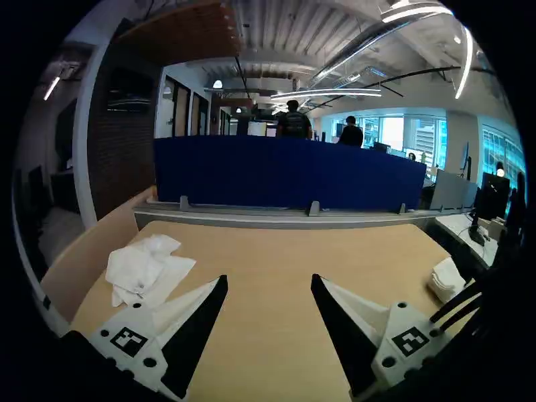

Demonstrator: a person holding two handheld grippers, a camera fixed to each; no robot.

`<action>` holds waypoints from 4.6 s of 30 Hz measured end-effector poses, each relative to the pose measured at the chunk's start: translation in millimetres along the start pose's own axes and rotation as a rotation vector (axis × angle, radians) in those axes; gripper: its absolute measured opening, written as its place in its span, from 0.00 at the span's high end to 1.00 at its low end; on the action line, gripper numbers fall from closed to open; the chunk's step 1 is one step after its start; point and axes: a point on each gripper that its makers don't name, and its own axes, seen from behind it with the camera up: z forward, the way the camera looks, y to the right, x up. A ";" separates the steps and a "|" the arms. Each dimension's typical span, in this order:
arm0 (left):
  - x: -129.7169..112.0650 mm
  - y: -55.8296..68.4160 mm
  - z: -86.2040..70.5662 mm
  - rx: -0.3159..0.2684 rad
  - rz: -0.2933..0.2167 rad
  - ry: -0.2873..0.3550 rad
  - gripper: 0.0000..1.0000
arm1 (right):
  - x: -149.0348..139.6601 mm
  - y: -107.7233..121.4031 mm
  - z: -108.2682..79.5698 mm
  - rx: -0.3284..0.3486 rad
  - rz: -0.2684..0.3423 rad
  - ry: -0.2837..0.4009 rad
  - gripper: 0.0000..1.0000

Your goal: Fold towel

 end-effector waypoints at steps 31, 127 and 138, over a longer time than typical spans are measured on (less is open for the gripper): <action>25.3 -14.4 19.4 0.002 0.024 0.231 0.08 | 27.4 -95.2 -1.5 0.043 -0.023 0.088 0.00; -119.3 -55.6 67.3 0.109 0.052 0.311 0.08 | -70.0 -67.3 30.9 0.036 -0.025 0.158 0.00; -119.0 -56.1 66.9 0.109 0.053 0.311 0.08 | -113.6 -65.4 39.6 0.046 0.003 0.161 0.00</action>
